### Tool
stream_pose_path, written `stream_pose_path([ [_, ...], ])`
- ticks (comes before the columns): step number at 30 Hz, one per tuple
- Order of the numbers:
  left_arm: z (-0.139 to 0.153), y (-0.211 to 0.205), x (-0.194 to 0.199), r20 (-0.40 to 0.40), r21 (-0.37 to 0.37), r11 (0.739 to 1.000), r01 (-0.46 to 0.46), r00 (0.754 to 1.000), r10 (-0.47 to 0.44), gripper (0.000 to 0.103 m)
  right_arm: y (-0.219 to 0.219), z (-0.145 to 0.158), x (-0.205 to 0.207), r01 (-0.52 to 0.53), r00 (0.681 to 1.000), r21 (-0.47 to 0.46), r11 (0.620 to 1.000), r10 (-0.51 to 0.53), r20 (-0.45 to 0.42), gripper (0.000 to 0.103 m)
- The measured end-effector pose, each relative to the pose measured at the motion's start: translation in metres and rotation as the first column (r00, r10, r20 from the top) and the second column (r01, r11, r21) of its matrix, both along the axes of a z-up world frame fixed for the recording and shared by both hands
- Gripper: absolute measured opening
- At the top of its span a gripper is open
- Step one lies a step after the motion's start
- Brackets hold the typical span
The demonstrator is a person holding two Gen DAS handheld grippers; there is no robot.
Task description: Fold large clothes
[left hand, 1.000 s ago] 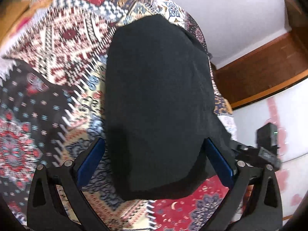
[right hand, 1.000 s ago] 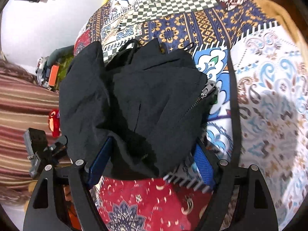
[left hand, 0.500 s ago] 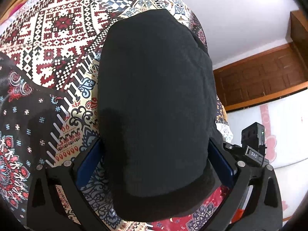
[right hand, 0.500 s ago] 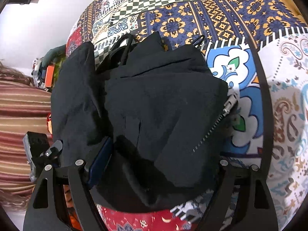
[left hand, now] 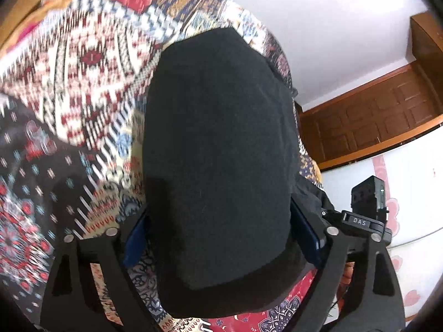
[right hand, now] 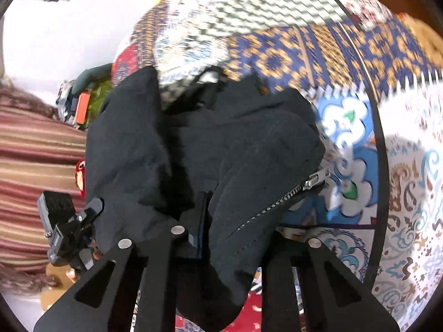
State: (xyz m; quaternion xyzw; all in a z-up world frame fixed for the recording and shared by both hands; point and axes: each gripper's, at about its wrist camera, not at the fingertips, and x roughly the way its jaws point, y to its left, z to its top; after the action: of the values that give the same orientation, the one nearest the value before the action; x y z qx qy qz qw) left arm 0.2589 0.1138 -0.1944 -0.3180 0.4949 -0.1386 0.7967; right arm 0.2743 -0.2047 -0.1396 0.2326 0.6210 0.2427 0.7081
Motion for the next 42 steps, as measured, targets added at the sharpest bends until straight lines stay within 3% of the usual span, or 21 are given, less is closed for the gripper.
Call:
stream_pose_path([
  [4,0.036,0.015,0.003,0.09,0.047,0.999,-0.016,0.996,0.012,0.086,0.031,0.024,0.008,-0.047,0.994,-0.036,0.998,0.05,0.095,0.014],
  [12,0.103,0.08,0.032,0.258,0.149,0.986,-0.076,0.965,0.036,0.084,0.112,0.055,0.059,-0.091,0.971,0.002,0.996,0.089,0.223,0.014],
  [16,0.115,0.121,0.053,0.312,0.161,0.979,-0.122,0.948,0.067,0.084,0.154,0.06,0.084,-0.112,0.954,0.009,0.994,0.105,0.281,0.014],
  [21,0.087,0.188,0.089,0.285,0.119,0.978,-0.173,0.949,0.133,0.084,0.212,0.039,0.119,-0.134,0.948,-0.026,0.991,0.135,0.287,0.014],
  [24,0.049,0.215,0.112,0.238,0.111,0.973,-0.2,0.956,0.17,0.084,0.244,0.006,0.135,-0.152,0.956,-0.068,0.986,0.164,0.243,0.014],
  [28,-0.013,0.243,0.131,0.125,0.156,0.959,-0.238,0.968,0.219,0.082,0.272,-0.04,0.143,-0.164,0.967,-0.112,0.98,0.182,0.18,0.014],
  [30,-0.034,0.255,0.128,0.098,0.113,0.961,-0.251,0.966,0.24,0.083,0.277,-0.054,0.141,-0.171,0.966,-0.117,0.978,0.19,0.174,0.017],
  [32,-0.04,0.262,0.122,0.113,0.068,0.966,-0.251,0.964,0.242,0.083,0.275,-0.058,0.139,-0.175,0.965,-0.107,0.979,0.192,0.179,0.019],
  [34,-0.038,0.258,0.119,0.115,0.094,0.964,-0.247,0.965,0.236,0.084,0.27,-0.057,0.137,-0.174,0.967,-0.099,0.98,0.189,0.169,0.02],
  [36,-0.028,0.25,0.116,0.109,0.15,0.958,-0.245,0.967,0.23,0.084,0.262,-0.051,0.129,-0.17,0.968,-0.103,0.98,0.186,0.17,0.022],
  [38,-0.017,0.24,0.111,0.103,0.224,0.945,-0.239,0.97,0.221,0.084,0.253,-0.041,0.117,-0.159,0.965,-0.152,0.976,0.186,0.185,0.031],
  [42,0.003,0.219,0.095,0.108,0.359,0.909,-0.21,0.977,0.184,0.083,0.237,-0.018,0.1,-0.155,0.952,-0.233,0.96,0.209,0.225,0.033],
])
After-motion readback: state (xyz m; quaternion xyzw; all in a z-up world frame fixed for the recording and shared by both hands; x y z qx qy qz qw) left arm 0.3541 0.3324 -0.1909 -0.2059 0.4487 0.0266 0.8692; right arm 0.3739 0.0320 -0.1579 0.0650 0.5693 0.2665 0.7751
